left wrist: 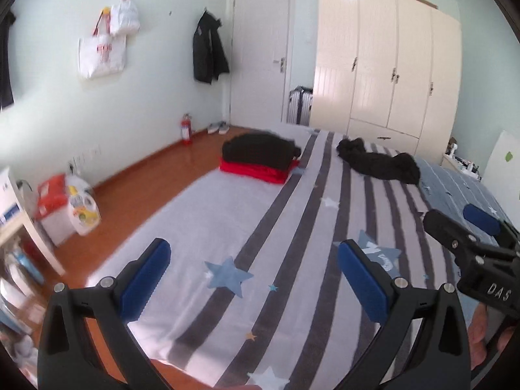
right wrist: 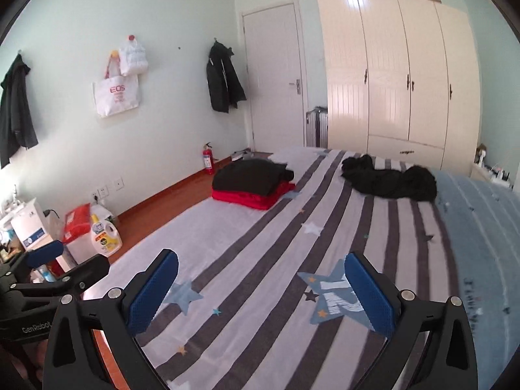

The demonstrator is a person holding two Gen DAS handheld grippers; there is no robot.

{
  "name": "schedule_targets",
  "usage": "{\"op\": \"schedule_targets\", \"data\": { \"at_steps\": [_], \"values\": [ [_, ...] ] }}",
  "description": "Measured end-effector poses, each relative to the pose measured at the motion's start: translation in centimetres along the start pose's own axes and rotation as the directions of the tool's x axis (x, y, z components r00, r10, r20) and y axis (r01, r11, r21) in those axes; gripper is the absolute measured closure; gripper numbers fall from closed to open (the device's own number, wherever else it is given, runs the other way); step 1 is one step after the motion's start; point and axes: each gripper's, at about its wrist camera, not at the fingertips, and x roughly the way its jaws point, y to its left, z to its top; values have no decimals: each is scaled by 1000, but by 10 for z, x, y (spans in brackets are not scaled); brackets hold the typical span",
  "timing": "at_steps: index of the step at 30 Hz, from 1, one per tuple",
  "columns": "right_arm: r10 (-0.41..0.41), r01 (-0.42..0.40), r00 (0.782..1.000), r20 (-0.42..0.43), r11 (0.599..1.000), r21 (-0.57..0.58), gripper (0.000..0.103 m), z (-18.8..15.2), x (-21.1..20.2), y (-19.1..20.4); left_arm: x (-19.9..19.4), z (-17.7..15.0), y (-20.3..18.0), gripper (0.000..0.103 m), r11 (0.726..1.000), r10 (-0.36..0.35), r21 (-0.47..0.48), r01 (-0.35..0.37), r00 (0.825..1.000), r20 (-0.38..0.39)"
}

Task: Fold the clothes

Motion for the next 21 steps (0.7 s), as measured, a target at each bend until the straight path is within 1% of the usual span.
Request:
{"op": "schedule_targets", "data": {
  "at_steps": [3,6,11,16,21],
  "values": [
    [28,-27,999,33,1000,-3,2,14,-38,2,-40,14,-4,1,1000,10,-11,-10,999,32],
    [30,-29,997,72,999,-15,2,24,-71,5,-73,24,-9,1,1000,19,-17,-19,998,52],
    [41,-39,994,97,999,-19,2,32,-107,4,-115,32,-19,1,999,38,-12,-36,993,109],
    [38,-35,992,118,999,-25,2,32,-124,2,-132,34,-24,1,1000,20,-16,-18,992,122],
    [46,-44,992,116,999,-21,2,31,-124,-1,-132,34,-30,1,999,33,0,-33,991,130]
  ]
}}
